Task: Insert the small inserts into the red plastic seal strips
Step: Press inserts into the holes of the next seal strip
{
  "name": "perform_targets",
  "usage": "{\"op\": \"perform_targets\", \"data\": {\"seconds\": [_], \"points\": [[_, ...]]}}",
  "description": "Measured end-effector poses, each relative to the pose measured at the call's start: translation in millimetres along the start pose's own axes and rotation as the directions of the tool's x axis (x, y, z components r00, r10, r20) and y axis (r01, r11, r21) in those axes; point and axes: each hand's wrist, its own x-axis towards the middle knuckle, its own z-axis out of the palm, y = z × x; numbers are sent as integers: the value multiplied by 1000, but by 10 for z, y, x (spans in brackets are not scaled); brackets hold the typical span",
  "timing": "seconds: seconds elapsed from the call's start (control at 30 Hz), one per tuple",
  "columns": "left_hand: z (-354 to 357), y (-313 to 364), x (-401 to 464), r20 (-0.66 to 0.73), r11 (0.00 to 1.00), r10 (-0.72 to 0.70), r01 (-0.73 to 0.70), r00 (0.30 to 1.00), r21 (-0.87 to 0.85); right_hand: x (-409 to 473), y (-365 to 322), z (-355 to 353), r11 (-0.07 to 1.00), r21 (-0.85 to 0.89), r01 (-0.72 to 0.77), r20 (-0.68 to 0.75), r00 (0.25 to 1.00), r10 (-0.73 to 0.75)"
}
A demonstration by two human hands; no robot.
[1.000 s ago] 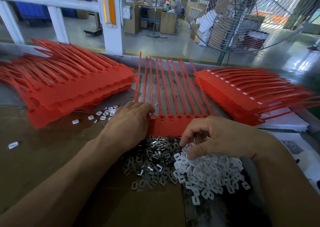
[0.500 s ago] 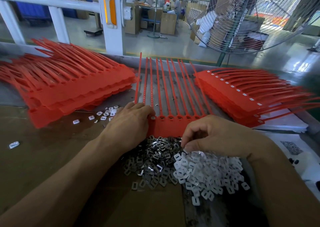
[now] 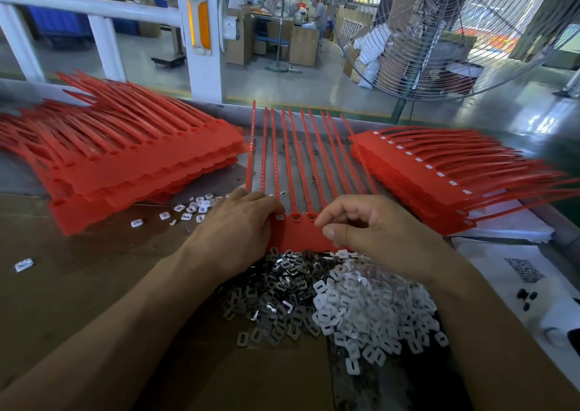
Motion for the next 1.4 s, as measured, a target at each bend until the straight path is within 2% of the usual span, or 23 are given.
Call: {"op": "perform_targets", "data": {"seconds": [0.2, 0.47, 0.6, 0.93, 1.4], "points": [[21, -16, 2, -10, 1000, 7, -7, 1000, -4, 88, 72, 118, 996, 74, -48, -224, 972, 64], [36, -25, 1, -10, 1000, 12, -12, 1000, -5, 190, 54, 256, 995, 64, -71, -325, 942, 88], [18, -19, 6, -6, 1000, 5, -5, 1000, 1, 243, 76, 299, 994, 6, -109, -346, 932, 104], [-20, -6, -14, 11, 1000, -6, 6, 1000, -12, 539, 33, 386, 985, -16, -174, -380, 912, 155], [-8, 15, -6, 10, 1000, -26, 26, 1000, -1, 576, 39, 503, 960, -226, -165, -331, 940, 83]]}}
